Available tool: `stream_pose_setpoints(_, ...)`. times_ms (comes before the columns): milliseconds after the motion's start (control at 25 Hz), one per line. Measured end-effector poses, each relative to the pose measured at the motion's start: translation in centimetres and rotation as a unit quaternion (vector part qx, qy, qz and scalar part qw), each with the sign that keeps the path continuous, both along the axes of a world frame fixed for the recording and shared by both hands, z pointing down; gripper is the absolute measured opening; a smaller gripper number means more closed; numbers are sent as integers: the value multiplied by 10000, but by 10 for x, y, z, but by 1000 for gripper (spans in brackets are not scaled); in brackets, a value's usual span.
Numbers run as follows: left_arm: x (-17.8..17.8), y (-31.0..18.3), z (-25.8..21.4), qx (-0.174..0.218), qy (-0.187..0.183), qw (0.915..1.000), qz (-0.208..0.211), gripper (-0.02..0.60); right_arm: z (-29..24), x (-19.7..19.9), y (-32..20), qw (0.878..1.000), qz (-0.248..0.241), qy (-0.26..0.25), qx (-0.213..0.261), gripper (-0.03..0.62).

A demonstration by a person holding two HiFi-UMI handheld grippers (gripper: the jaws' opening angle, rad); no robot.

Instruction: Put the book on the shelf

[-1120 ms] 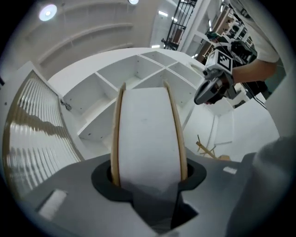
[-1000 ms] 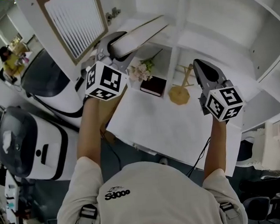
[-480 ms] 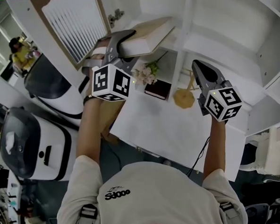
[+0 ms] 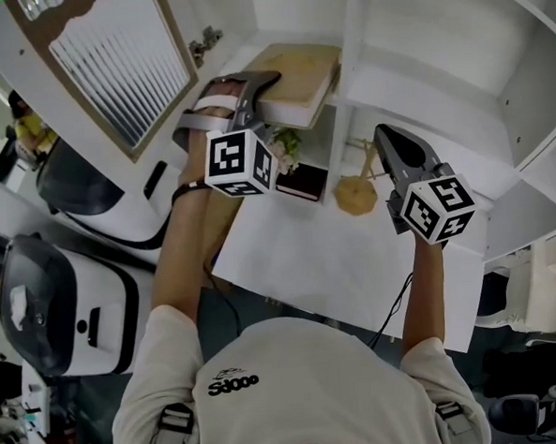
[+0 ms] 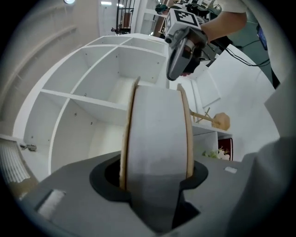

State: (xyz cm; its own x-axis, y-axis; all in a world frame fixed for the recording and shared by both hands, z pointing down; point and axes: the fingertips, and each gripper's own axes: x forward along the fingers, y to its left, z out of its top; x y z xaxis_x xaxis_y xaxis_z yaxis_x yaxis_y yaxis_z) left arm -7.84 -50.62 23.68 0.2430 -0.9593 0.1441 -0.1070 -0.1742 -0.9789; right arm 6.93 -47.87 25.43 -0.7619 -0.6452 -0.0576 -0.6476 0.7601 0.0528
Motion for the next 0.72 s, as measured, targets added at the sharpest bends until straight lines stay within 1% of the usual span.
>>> stream_pose_setpoints(80,5,-11,11,-163,-208,9996,-33,284,2,3,-1,10000,32,24,-23,2)
stream_pose_setpoints(160,8,-20,20,-314,-291,9991,-50,306,3,6,-2,10000,61,53,-54,2)
stream_pose_setpoints(280,11,-31,32,-494,-341,9982,-70,345,6,11,-4,9998,122,118,-87,2)
stream_pose_setpoints(440,17,-45,35,-593,-303,9978,-34,355,9,18,-6,9996,195,175,-133,2)
stream_pose_setpoints(520,20,-53,39,-738,-295,9968,4,393,10,20,-6,9995,193,191,-169,2)
stream_pose_setpoints(600,22,-63,44,-870,-349,9956,6,450,11,20,-5,9995,180,212,-181,2)
stream_pose_setpoints(720,25,-74,48,-1045,-374,9938,1,476,11,21,-2,9993,188,261,-188,2)
